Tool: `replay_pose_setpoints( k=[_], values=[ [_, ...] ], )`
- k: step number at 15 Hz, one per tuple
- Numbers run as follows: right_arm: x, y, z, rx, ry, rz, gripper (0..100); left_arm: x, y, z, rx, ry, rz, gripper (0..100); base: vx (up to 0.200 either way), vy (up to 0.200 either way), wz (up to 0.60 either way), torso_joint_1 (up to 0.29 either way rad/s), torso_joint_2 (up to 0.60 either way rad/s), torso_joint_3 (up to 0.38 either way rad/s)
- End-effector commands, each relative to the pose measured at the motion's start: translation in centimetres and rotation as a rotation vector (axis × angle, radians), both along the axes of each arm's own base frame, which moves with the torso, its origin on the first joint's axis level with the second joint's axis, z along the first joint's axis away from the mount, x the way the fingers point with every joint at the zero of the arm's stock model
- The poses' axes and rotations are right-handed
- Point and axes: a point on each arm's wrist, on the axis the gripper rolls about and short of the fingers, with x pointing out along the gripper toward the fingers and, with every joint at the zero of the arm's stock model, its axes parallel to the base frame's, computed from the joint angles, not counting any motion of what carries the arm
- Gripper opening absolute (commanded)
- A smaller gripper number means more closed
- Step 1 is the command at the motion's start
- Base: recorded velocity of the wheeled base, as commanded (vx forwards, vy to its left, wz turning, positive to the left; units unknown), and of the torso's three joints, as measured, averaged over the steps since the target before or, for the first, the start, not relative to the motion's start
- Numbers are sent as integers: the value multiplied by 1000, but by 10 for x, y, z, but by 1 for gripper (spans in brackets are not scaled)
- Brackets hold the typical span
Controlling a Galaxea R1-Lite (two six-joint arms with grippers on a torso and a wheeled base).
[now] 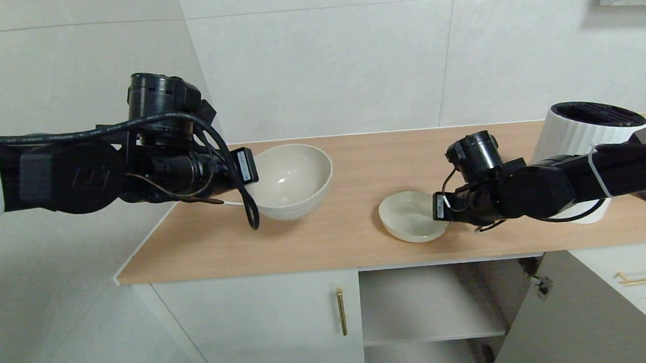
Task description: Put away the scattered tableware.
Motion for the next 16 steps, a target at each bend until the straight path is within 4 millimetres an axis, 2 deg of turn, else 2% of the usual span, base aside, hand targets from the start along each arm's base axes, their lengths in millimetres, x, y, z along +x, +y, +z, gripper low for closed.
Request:
replay_pose_setpoints(
  k=[1, 3, 4, 5, 6, 9, 11, 13, 16],
  values=[
    [-12, 2, 19, 33, -30, 6, 0, -15, 5, -1, 4, 13, -2, 0, 0, 0, 0, 0, 0, 0],
    [-42, 0, 45, 41, -27, 32, 0, -27, 9, -3, -1, -6, -6, 0, 0, 0, 0, 0, 0, 0],
    [-59, -5, 52, 43, -17, 48, 0, -34, 11, -3, -2, -17, -9, 0, 0, 0, 0, 0, 0, 0],
    [-69, -8, 55, 44, -15, 56, 0, -39, 12, -3, -2, -17, -11, 0, 0, 0, 0, 0, 0, 0],
    [-92, -16, 67, 65, -33, 85, 0, -55, 15, -11, 14, 11, -25, 0, 0, 0, 0, 0, 0, 0],
    [-126, -21, 81, 78, -66, 120, 0, -83, 21, -15, 20, 25, -42, 0, 0, 0, 0, 0, 0, 0],
    [-140, -28, 85, 86, -82, 94, 0, -98, 22, -24, 30, 52, -63, 0, 0, 0, 0, 0, 0, 0],
    [-163, -25, 93, 100, -78, 109, 0, -104, 23, -20, 25, 37, -64, 0, 0, 0, 0, 0, 0, 0],
    [-166, -25, 80, 42, -37, 71, 0, -104, 23, -21, 25, 41, -66, 0, 0, 0, 0, 0, 0, 0]
  ],
)
